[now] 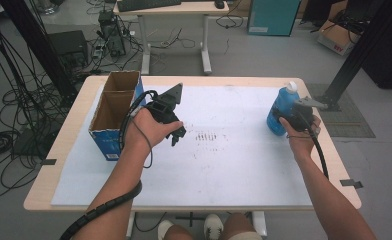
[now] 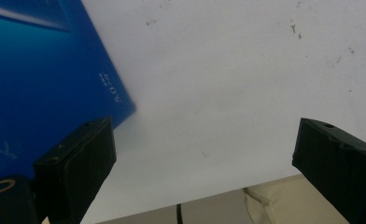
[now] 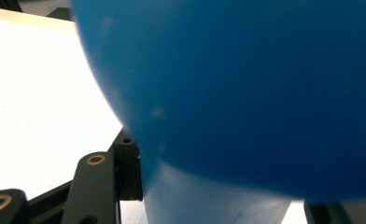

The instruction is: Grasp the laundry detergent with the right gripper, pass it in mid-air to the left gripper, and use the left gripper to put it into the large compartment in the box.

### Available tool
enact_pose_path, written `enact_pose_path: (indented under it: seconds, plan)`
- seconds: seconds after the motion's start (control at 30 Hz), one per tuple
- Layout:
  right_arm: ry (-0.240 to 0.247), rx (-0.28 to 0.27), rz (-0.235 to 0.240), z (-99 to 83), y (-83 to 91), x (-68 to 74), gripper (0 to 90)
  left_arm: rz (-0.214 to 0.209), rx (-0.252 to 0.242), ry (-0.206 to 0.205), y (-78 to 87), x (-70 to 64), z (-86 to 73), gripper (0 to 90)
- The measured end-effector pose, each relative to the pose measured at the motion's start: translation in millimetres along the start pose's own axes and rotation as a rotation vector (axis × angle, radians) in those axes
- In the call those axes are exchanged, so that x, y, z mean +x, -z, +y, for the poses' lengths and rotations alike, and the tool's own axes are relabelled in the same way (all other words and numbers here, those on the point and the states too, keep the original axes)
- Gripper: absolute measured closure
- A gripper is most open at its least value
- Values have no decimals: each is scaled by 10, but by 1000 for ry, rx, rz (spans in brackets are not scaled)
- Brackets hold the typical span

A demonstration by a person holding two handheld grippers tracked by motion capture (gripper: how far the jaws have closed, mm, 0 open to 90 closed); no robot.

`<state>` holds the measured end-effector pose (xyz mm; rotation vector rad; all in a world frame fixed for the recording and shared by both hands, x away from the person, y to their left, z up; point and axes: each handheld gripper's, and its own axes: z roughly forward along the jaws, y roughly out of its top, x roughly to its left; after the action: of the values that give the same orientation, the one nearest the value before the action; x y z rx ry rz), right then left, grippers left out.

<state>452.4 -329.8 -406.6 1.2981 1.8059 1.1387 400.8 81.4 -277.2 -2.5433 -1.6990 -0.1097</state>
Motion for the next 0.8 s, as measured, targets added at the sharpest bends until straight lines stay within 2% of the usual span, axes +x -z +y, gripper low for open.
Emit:
enact_pose_path:
  seconds: [0.8]
  plan:
    - [2, -12, 7, -14, 0, -11, 424, 3, -3, -6, 38, 1, 6, 64]
